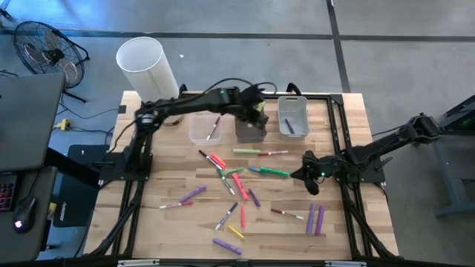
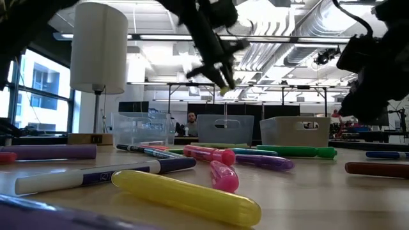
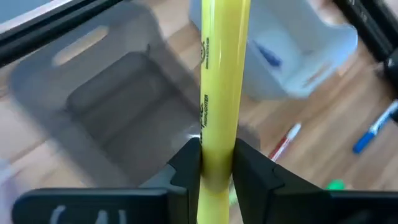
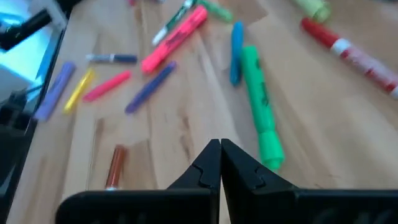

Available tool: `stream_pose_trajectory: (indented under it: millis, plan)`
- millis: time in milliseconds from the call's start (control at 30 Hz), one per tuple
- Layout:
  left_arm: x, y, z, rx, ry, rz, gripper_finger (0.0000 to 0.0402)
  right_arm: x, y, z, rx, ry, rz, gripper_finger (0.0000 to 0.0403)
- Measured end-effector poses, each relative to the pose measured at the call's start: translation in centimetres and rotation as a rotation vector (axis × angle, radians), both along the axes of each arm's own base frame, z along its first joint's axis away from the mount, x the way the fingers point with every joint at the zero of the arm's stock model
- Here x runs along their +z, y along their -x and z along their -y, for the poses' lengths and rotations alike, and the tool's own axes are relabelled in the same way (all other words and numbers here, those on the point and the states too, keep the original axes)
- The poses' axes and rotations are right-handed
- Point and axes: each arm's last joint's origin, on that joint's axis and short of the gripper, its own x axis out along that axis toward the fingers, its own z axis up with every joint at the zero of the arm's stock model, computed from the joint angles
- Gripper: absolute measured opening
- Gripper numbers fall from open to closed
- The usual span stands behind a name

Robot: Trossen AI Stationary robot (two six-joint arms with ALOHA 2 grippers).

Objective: Pick & Place Markers
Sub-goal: Put the yellow highlighter into the black bin, then put the red dry erase marker into the transparent bin

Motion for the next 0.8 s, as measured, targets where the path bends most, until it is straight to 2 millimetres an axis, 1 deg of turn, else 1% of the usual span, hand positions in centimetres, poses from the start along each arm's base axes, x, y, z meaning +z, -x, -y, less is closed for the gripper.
stream_pose_trajectory:
  millis: [100,133,200,300,400,433,533,600,667,733,800]
  plan:
    - [-1.8,-0.7,-0.9,0.011,0.051,-0.055,0.0098,-0.1,0.4,0.0,0.039,-0.020,-0.014,0.0000]
    - [-2.2,-1.1,-1.0,0.023,0.055,-0.046,0.0106,-0.2,0.5,0.0,0.053,-0.022,-0.025,0.0000]
    - [-2.8,-1.1,-1.0,0.036,0.077,-0.075,0.0121,-0.1,0.6,-0.1,0.078,-0.023,-0.027,0.0000]
    - [-2.8,-1.1,-0.8,0.018,0.095,-0.078,0.0134,-0.1,0.7,-0.1,0.108,-0.023,-0.027,0.0000]
    - [-2.5,-1.2,0.0,-0.013,0.090,-0.079,0.0137,-0.2,0.9,-0.1,0.116,-0.014,-0.048,0.0000]
    - [-2.0,-1.0,0.6,-0.028,0.086,-0.082,0.0138,-0.2,0.9,-0.1,0.115,-0.013,-0.048,0.0000]
    - [1.2,-0.3,3.0,-0.089,0.013,-0.031,0.0138,-0.3,0.9,0.0,0.112,-0.002,-0.058,0.0000]
    - [3.0,0.8,5.0,-0.141,-0.017,-0.054,0.0136,-0.3,0.9,0.0,0.116,0.011,-0.054,0.0000]
    - [3.8,1.2,7.0,-0.224,-0.036,-0.064,0.0125,-0.3,0.9,0.0,0.126,0.027,-0.050,0.0000]
    - [3.9,1.8,9.1,-0.311,-0.028,-0.123,0.0105,-0.3,0.9,0.0,0.129,0.031,-0.048,0.0000]
    - [3.9,2.0,11.3,-0.391,-0.046,-0.159,0.0077,-0.2,0.9,0.0,0.123,0.020,-0.041,0.0001]
